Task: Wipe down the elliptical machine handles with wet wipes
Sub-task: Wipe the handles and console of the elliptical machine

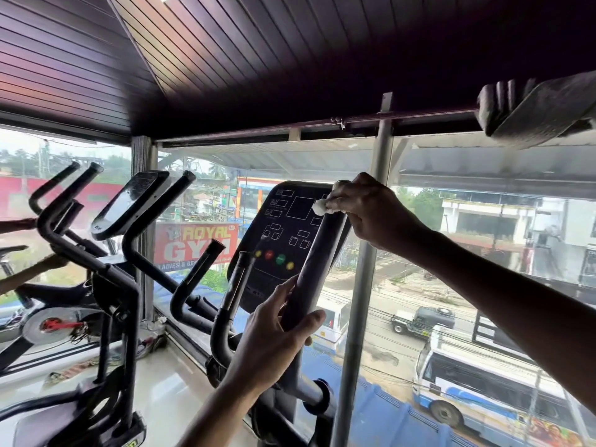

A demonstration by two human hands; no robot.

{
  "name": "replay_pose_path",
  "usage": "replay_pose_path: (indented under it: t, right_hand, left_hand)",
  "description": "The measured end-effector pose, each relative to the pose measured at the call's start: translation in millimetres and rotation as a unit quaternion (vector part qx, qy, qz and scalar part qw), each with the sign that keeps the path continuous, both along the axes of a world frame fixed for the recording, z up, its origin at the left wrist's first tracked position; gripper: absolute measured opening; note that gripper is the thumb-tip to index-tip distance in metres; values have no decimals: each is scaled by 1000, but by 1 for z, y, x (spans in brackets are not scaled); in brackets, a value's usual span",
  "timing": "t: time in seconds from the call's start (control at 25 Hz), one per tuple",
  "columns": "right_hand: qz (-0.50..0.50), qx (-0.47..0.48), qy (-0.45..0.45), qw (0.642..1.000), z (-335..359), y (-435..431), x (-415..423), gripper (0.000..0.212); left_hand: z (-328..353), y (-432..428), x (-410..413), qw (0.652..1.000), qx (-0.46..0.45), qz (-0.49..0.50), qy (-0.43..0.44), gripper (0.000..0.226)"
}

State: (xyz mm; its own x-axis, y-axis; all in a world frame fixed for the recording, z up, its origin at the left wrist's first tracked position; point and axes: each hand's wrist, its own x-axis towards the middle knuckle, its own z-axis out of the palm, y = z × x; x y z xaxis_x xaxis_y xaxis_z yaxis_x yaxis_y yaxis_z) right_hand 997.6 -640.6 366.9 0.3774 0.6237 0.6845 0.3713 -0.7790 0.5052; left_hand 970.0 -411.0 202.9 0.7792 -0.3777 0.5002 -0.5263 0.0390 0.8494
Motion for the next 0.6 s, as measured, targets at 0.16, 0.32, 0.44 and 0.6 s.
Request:
replay_pose_path:
  t: [0.16,0.32,0.44,0.6]
  right_hand:
    - [3,-26,4,1000,1,-1,-7,36]
    - [5,-33,-1,999,-19,5,-14,42]
    - [12,-94,-3,995,-18,3,-19,34]
    - [-40,-18,-42,998,-9,-1,-11,37]
  left_hand:
    - [-2,1,-1,1000,2,-2,4,49]
    - [-4,4,-2,1000,-19,1,3,33]
    - [-3,2,0,999,-29,14,10,30]
    - [-3,-1,1,999,-26,33,2,26]
